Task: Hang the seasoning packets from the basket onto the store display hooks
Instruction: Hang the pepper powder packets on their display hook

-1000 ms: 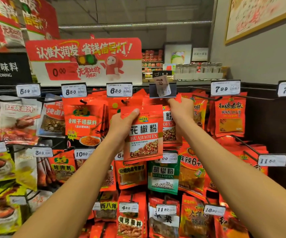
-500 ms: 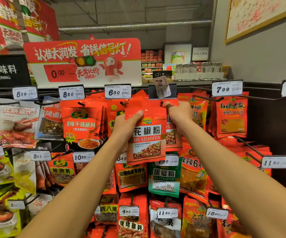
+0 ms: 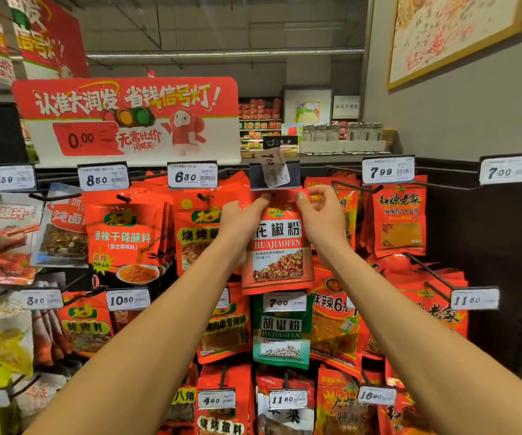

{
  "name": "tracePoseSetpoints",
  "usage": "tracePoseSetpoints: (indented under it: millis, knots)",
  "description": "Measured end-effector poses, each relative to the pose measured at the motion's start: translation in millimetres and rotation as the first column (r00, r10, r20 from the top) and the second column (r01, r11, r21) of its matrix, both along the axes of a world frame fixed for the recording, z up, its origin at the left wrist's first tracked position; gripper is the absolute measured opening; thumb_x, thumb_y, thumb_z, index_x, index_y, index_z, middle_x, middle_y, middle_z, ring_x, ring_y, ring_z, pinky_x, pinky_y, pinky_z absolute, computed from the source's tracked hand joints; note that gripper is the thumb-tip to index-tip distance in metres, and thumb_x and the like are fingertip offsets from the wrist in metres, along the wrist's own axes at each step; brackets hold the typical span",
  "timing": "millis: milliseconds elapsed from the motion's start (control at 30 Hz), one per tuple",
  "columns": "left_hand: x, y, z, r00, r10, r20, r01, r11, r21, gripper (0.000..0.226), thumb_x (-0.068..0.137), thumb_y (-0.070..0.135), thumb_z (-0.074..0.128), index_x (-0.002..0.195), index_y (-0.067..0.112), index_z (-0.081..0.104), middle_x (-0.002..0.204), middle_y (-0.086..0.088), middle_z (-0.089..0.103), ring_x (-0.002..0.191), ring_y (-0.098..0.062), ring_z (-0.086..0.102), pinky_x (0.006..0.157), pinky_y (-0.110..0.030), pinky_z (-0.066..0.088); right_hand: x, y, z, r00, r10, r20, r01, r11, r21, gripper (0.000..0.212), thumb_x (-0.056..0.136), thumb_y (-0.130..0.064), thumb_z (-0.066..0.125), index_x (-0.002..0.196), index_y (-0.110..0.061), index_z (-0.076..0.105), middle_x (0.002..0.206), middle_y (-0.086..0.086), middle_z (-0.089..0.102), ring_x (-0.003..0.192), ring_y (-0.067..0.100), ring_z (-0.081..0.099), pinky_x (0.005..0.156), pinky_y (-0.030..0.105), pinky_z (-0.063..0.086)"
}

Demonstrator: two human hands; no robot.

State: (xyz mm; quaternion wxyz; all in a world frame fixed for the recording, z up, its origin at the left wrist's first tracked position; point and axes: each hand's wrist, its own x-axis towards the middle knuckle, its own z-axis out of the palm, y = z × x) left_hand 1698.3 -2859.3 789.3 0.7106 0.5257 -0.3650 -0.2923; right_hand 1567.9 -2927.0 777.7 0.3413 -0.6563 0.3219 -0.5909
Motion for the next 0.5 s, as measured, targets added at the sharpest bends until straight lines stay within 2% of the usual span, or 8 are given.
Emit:
tracePoseSetpoints:
  millis: [100, 233, 367, 433, 500]
  knots:
    - [-1, -4, 2, 0.999, 0.012, -0.04, -0.01, 0.999, 0.042, 0.015, 0.087, 0.028, 0.074, 0.094, 0.016, 0.069, 0.076, -0.008, 0.078, 0.068, -0.027, 0.077, 0.066, -0.044, 0.064, 2, -5, 5, 0.997, -0.069, -0.045, 0.068, 0.998, -0.017, 0.017, 0.095, -0.045, 0.064, 0.09, -0.038, 0.049, 0.083, -0.002, 0.068, 0.077, 0.019, 0.07, 0.075, 0.05, 0.06]
    - [-4, -7, 11, 0.998, 0.031, -0.06, -0.029, 0.999, 0.04, 0.017, 0.085, 0.025, 0.074, 0.097, 0.014, 0.07, 0.071, -0.007, 0.077, 0.06, -0.024, 0.075, 0.051, -0.033, 0.058, 5, -12, 13, 0.982, -0.161, -0.103, 0.158, 0.987, -0.044, 0.024, 0.092, -0.043, 0.067, 0.084, -0.032, 0.048, 0.079, -0.006, 0.06, 0.079, 0.019, 0.063, 0.071, 0.043, 0.053]
    - [-3, -11, 15, 0.996, 0.044, -0.072, -0.038, 0.996, 0.084, 0.031, 0.081, 0.024, 0.077, 0.107, 0.008, 0.067, 0.071, -0.009, 0.077, 0.059, -0.026, 0.075, 0.055, -0.039, 0.061, 9, -18, 16, 0.967, -0.214, -0.137, 0.215, 0.977, -0.002, 0.021, 0.09, -0.034, 0.067, 0.083, -0.03, 0.048, 0.086, -0.008, 0.06, 0.082, 0.015, 0.06, 0.065, 0.034, 0.047]
    - [0, -10, 10, 0.992, 0.021, -0.121, -0.003, 0.989, 0.148, 0.037, 0.08, 0.027, 0.081, 0.106, 0.008, 0.063, 0.07, -0.01, 0.076, 0.056, -0.026, 0.074, 0.049, -0.035, 0.058, 9, -20, 13, 0.968, -0.206, -0.144, 0.215, 0.976, 0.047, 0.02, 0.09, -0.028, 0.066, 0.082, -0.03, 0.048, 0.091, -0.006, 0.061, 0.083, 0.015, 0.06, 0.064, 0.033, 0.047]
    - [1, -10, 5, 0.993, 0.027, -0.118, -0.006, 0.983, 0.181, 0.038, 0.08, 0.033, 0.083, 0.103, 0.01, 0.063, 0.07, -0.009, 0.077, 0.058, -0.025, 0.075, 0.049, -0.033, 0.058, 6, -20, 10, 0.963, -0.206, -0.175, 0.216, 0.976, 0.042, 0.022, 0.091, -0.031, 0.067, 0.08, -0.03, 0.048, 0.091, -0.008, 0.06, 0.084, 0.016, 0.058, 0.062, 0.031, 0.041]
